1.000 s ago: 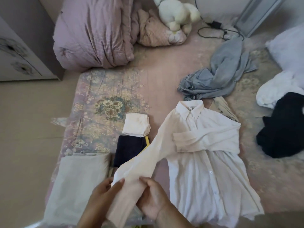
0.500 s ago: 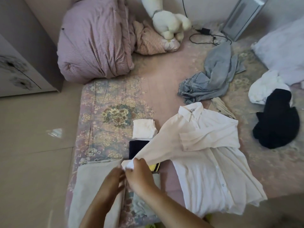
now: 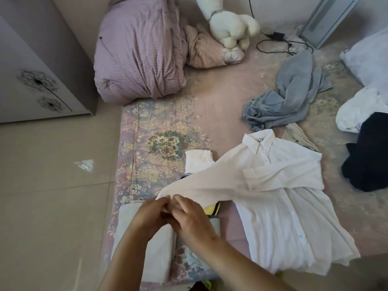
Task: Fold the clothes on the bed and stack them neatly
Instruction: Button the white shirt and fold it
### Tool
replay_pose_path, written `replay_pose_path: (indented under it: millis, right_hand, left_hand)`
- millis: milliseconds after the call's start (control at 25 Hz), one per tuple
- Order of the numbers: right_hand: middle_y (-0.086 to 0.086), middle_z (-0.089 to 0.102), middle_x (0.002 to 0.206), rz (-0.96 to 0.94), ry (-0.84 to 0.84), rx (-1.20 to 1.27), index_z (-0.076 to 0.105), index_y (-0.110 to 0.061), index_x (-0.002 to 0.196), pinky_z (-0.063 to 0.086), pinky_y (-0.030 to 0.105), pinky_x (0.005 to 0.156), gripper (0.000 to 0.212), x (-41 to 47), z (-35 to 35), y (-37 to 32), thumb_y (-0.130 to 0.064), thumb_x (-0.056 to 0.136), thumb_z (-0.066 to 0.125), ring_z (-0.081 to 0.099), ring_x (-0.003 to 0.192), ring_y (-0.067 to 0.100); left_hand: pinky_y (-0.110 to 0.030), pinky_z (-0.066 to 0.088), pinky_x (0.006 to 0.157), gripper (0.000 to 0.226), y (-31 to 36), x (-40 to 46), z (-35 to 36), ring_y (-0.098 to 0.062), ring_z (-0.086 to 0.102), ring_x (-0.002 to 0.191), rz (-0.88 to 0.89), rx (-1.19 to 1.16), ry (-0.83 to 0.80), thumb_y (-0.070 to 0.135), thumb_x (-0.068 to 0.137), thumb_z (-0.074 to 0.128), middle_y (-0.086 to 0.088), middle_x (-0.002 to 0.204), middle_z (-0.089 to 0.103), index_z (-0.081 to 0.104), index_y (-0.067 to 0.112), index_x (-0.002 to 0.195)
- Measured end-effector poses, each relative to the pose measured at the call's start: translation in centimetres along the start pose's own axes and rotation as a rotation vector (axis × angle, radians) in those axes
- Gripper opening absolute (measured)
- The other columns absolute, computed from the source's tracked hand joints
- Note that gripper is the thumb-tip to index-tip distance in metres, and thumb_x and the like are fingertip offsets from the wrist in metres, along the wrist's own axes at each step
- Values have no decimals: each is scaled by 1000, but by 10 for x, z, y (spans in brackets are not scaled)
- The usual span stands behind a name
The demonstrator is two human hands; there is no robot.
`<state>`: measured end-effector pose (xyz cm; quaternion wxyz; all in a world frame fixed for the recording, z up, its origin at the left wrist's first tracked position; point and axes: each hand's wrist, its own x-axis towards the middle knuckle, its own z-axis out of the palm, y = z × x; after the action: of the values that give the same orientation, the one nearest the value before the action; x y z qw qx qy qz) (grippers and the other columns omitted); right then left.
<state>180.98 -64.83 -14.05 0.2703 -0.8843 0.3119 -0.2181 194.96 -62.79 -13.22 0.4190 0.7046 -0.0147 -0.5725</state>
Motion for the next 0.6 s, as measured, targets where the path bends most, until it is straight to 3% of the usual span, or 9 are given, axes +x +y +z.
replay_pose_path:
  millis: [160,320,440,520,600]
  right_hand:
    - [11,68,83,-21,136,-155,71,-2,98,52,34,57,34,-1,0,8,1,66,81,63,67,28]
    - [7,64,70,103,119,-108,71,-8,82,46,32,52,24,5,4,-11,-2,62,82,61,62,27]
    - [15,68,80,236,39,7,72,-3,88,52,40,65,11,9,4,-17,-1,77,71,65,75,37]
    - [24,71,97,379,19,243,71,4,101,52,46,82,17,10,-4,-12,2,88,61,66,92,41]
    - [25,70,111,502,48,450,68,6,113,48,41,92,22,5,-20,-2,2,95,57,64,105,37]
  left_hand:
    - [-39,56,74,18,13,7,-12,-31,63,84,49,38,102,12,103,55,-20,95,64,62,-2,111]
    - [-31,52,54,20,24,10,-15,-30,60,66,200,226,241,13,103,56,-20,82,62,67,-4,106]
    - [-36,55,63,21,32,5,-8,-33,63,69,244,220,247,15,103,56,-22,84,65,67,-3,106]
    - [-42,58,72,22,37,0,5,-36,67,78,264,201,224,16,102,58,-25,91,68,64,-5,105]
    - [-43,58,72,20,43,-2,30,-36,67,81,268,168,187,17,101,59,-23,93,66,62,-3,105]
